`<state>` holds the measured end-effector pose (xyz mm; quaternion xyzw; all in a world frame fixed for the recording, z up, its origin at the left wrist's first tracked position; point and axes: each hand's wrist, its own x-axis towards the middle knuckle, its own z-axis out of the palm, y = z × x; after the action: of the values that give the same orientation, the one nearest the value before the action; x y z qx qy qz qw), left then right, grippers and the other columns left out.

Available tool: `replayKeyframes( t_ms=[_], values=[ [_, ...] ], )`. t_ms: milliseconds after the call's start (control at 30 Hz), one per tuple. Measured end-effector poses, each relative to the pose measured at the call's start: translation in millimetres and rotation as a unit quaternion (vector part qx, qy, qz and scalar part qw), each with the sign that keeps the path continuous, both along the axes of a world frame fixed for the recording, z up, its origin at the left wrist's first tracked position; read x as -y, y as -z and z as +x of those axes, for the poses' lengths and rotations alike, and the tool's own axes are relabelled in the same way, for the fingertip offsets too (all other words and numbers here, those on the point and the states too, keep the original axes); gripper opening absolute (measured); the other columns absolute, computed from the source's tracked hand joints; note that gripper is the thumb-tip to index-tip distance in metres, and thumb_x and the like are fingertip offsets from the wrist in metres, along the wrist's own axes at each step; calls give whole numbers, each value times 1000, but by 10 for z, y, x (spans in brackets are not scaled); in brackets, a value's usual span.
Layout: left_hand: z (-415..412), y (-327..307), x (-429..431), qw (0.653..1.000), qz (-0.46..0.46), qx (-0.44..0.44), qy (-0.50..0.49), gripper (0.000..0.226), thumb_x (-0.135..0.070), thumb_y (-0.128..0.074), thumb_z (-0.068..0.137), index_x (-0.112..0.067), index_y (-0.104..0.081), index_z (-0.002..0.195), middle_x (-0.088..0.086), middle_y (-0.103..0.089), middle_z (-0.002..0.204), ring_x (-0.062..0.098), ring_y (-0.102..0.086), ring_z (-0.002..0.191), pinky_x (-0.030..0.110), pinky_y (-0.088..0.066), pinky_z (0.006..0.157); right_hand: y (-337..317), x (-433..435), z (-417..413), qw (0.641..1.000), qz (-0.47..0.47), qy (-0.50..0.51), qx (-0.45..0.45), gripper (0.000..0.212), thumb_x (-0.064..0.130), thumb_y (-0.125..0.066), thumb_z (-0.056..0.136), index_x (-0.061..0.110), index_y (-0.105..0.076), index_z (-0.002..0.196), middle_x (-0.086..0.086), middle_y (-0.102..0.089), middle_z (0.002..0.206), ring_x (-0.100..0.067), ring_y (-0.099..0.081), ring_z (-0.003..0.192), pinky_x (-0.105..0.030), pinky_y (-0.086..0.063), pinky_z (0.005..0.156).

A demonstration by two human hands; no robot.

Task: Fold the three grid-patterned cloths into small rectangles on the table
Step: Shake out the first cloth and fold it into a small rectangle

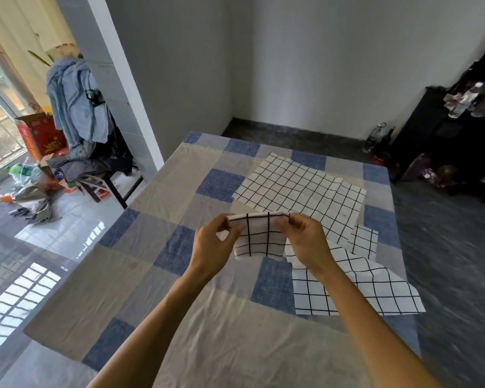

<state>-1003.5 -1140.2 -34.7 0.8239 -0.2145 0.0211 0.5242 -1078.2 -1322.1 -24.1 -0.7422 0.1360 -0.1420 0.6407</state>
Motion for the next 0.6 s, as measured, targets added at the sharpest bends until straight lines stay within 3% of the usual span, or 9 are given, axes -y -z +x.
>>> replayKeyframes(
  t_ms=[100, 233, 333, 433, 533, 600],
  values=[
    [-107, 76, -18, 998, -24, -59, 0, 6, -25, -66, 86, -28, -63, 90, -12, -69, 85, 5, -64, 81, 30, -54, 79, -28, 4, -49, 999, 31, 10, -1, 29, 34, -65, 89, 6, -71, 89, -26, -68, 90, -30, -59, 75, -39, -52, 77],
    [-232, 125, -81, 997, -29, -64, -22, 7, -23, -65, 88, -28, -66, 82, -10, -69, 78, 6, -65, 74, 31, -55, 76, -124, -66, -129, 996, 85, 39, 8, 16, 22, -63, 91, 9, -73, 91, -10, -74, 91, -20, -68, 90, -28, -56, 82],
    [-320, 93, -139, 996, -32, -67, -47, 10, -21, -65, 87, -25, -68, 79, -11, -68, 73, 3, -63, 66, 24, -53, 67, -127, -102, -206, 998, 48, 37, 1, 24, 27, -62, 92, 5, -70, 91, -2, -68, 78, -8, -59, 68, -14, -48, 64],
    [-419, 61, -224, 995, -40, -76, -60, 11, -22, -64, 88, -21, -70, 79, -10, -68, 68, 3, -61, 61, 25, -51, 62, -56, -136, -296, 998, -19, 13, -53, 30, 29, -61, 93, 1, -68, 86, -5, -59, 71, -11, -50, 65, -20, -42, 62],
    [-524, 66, -330, 991, -55, -104, -61, 8, -23, -63, 88, -22, -71, 87, -7, -71, 76, 10, -66, 69, 33, -56, 70, 44, -212, -394, 996, -54, 17, -76, 40, 27, -63, 91, -9, -58, 75, -8, -43, 60, -13, -38, 59, -29, -34, 60],
    [-608, 73, -402, 988, -59, -129, -58, 9, -25, -63, 88, -22, -71, 90, -5, -72, 80, 12, -68, 73, 36, -57, 73, 91, -274, -439, 996, -51, 28, -74, 42, 32, -64, 90, -9, -61, 81, -21, -49, 63, -18, -40, 58, -32, -36, 59]
  ],
)
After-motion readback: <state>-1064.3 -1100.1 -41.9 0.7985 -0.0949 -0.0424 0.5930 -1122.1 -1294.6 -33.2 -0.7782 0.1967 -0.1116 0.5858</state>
